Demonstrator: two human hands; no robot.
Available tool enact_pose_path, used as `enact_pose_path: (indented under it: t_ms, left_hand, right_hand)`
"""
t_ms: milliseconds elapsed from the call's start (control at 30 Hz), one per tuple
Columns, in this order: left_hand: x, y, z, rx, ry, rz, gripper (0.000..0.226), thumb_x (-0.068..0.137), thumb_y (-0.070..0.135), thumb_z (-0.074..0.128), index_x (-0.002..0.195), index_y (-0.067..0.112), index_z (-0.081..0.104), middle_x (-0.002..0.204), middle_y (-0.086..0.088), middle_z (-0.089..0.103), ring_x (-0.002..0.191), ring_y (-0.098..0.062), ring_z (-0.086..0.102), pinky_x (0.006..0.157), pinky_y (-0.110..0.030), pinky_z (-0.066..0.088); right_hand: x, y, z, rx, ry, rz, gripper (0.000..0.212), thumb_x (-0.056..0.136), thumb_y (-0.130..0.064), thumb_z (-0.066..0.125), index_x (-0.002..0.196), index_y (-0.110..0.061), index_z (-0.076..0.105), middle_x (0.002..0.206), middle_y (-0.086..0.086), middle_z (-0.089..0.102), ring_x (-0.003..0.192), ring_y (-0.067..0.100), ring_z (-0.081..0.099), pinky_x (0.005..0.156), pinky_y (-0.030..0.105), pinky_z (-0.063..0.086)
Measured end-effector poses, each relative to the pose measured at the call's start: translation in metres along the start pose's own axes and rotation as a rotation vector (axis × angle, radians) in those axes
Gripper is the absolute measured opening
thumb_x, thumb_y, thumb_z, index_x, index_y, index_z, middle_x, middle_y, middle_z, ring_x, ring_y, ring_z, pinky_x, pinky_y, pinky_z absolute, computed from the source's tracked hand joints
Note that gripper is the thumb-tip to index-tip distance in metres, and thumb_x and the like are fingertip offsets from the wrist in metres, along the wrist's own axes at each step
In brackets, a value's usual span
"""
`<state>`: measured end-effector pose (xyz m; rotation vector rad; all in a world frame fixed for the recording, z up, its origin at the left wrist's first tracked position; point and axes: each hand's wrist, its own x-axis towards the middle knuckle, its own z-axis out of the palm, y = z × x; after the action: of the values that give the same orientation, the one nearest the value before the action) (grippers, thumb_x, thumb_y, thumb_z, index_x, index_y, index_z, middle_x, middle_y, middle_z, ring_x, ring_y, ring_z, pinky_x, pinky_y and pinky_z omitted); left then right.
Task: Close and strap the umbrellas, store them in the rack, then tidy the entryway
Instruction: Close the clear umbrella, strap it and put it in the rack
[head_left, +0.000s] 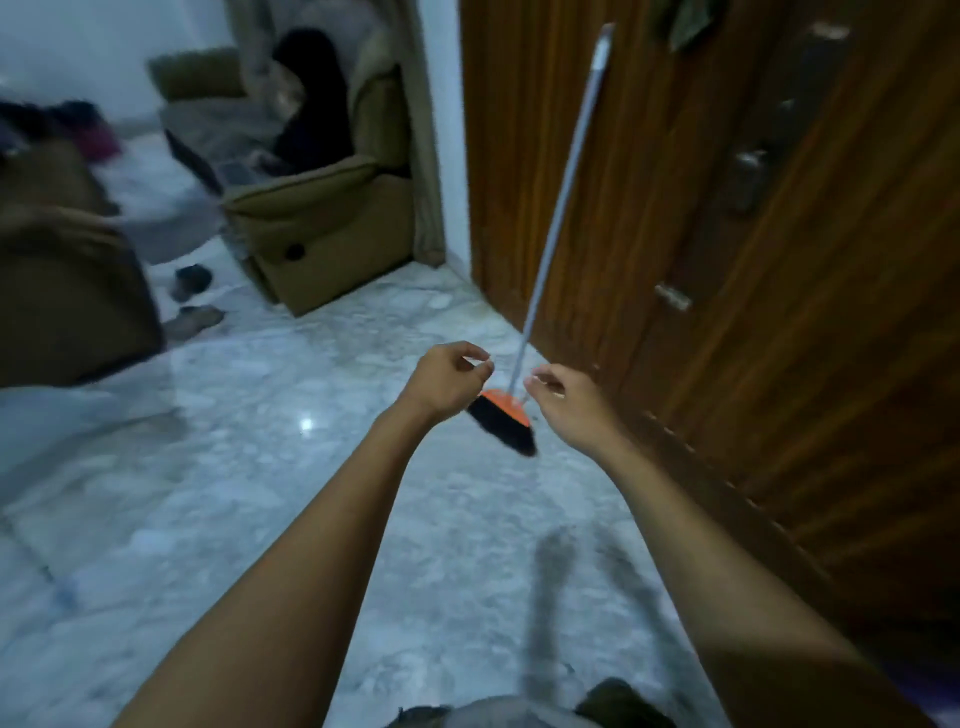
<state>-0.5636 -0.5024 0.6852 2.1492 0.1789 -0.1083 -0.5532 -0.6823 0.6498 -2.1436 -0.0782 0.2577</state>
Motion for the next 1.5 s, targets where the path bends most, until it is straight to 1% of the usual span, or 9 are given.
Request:
enact_pose_path:
  t_ms: [133, 300, 533, 700, 833, 1000, 1133, 1267, 1500]
  left_hand:
    - [-0.044, -0.078, -0.11, -0.062, 0.204, -0.122, 0.026, 0.092, 0.032, 0.061, 0.112, 0.018, 0.068, 0.097, -0.004, 0.072, 0.088, -0.019, 0.068, 0.071, -0.025, 0.047]
    - [-0.1, -0.16, -0.213, -0.131, 0.47, -0.276, 0.022, 0.09, 0.032, 0.061, 0.108, 0.021, 0.069, 0.096, -0.002, 0.072, 0.087, -0.018, 0.069, 0.075, -0.027, 0.052]
    - [-0.148, -0.248, -0.311, -0.205, 0.734, -0.475, 0.023, 0.089, 0.033, 0.062, 0.107, 0.022, 0.07, 0.096, -0.004, 0.073, 0.086, -0.02, 0.07, 0.084, -0.034, 0.057]
    - [-0.161, -0.296, -0.37, -0.254, 0.879, -0.592, 0.019, 0.092, 0.031, 0.06, 0.105, 0.021, 0.069, 0.096, -0.005, 0.073, 0.088, -0.02, 0.07, 0.069, -0.025, 0.049]
    - [-0.168, -0.332, -0.416, -0.286, 0.967, -0.667, 0.012, 0.089, 0.03, 0.063, 0.098, 0.024, 0.069, 0.092, -0.006, 0.074, 0.09, -0.023, 0.071, 0.084, -0.037, 0.057]
    - [-0.189, -0.376, -0.477, -0.288, 1.023, -0.73, 0.015, 0.092, 0.027, 0.06, 0.103, 0.02, 0.069, 0.096, -0.004, 0.073, 0.087, -0.019, 0.07, 0.071, -0.022, 0.051]
    - [-0.212, -0.434, -0.532, -0.281, 1.049, -0.742, 0.01, 0.091, 0.024, 0.062, 0.097, 0.02, 0.07, 0.095, -0.009, 0.074, 0.087, -0.023, 0.07, 0.087, -0.035, 0.056]
    - [-0.229, -0.507, -0.59, -0.317, 0.994, -0.745, 0.016, 0.092, 0.023, 0.062, 0.102, 0.014, 0.07, 0.098, -0.016, 0.073, 0.091, -0.031, 0.07, 0.083, -0.034, 0.055]
    - [-0.222, -0.633, -0.667, -0.36, 0.792, -0.757, 0.011, 0.089, 0.019, 0.06, 0.084, 0.022, 0.069, 0.091, -0.005, 0.072, 0.09, -0.023, 0.068, 0.089, -0.041, 0.056]
  right_hand:
    - [0.009, -0.081, 0.11, -0.053, -0.206, -0.138, 0.039, 0.096, -0.042, 0.056, 0.127, -0.018, 0.063, 0.13, 0.001, 0.063, 0.119, 0.016, 0.058, 0.102, 0.036, 0.045]
    - [0.015, -0.163, 0.23, -0.069, -0.469, -0.277, 0.039, 0.097, -0.041, 0.056, 0.128, -0.019, 0.062, 0.124, -0.003, 0.062, 0.111, 0.01, 0.056, 0.089, 0.025, 0.041]
    - [0.027, -0.246, 0.369, -0.068, -0.752, -0.406, 0.031, 0.097, -0.039, 0.056, 0.122, -0.021, 0.065, 0.115, -0.006, 0.064, 0.107, 0.009, 0.059, 0.085, 0.023, 0.041]
    - [0.049, -0.284, 0.461, -0.066, -0.923, -0.432, 0.033, 0.098, -0.039, 0.055, 0.124, -0.021, 0.064, 0.117, -0.007, 0.063, 0.108, 0.01, 0.058, 0.088, 0.025, 0.042]
    - [0.058, -0.318, 0.529, -0.083, -1.032, -0.444, 0.033, 0.099, -0.037, 0.054, 0.124, -0.018, 0.063, 0.117, -0.006, 0.062, 0.108, 0.012, 0.058, 0.088, 0.025, 0.041]
    - [0.059, -0.362, 0.606, -0.125, -1.115, -0.472, 0.033, 0.099, -0.036, 0.054, 0.126, -0.018, 0.062, 0.119, -0.005, 0.061, 0.11, 0.012, 0.057, 0.091, 0.025, 0.04]
    - [0.055, -0.396, 0.68, -0.135, -1.099, -0.481, 0.032, 0.099, -0.034, 0.054, 0.123, -0.016, 0.064, 0.115, -0.004, 0.063, 0.105, 0.012, 0.058, 0.089, 0.024, 0.04]
    - [0.046, -0.418, 0.755, -0.135, -1.041, -0.44, 0.032, 0.099, -0.034, 0.055, 0.122, -0.015, 0.065, 0.117, -0.002, 0.065, 0.108, 0.015, 0.06, 0.088, 0.023, 0.04]
    - [0.023, -0.428, 0.859, -0.147, -0.949, -0.247, 0.036, 0.1, -0.034, 0.053, 0.13, -0.016, 0.06, 0.128, 0.0, 0.061, 0.11, 0.012, 0.056, 0.091, 0.024, 0.039]
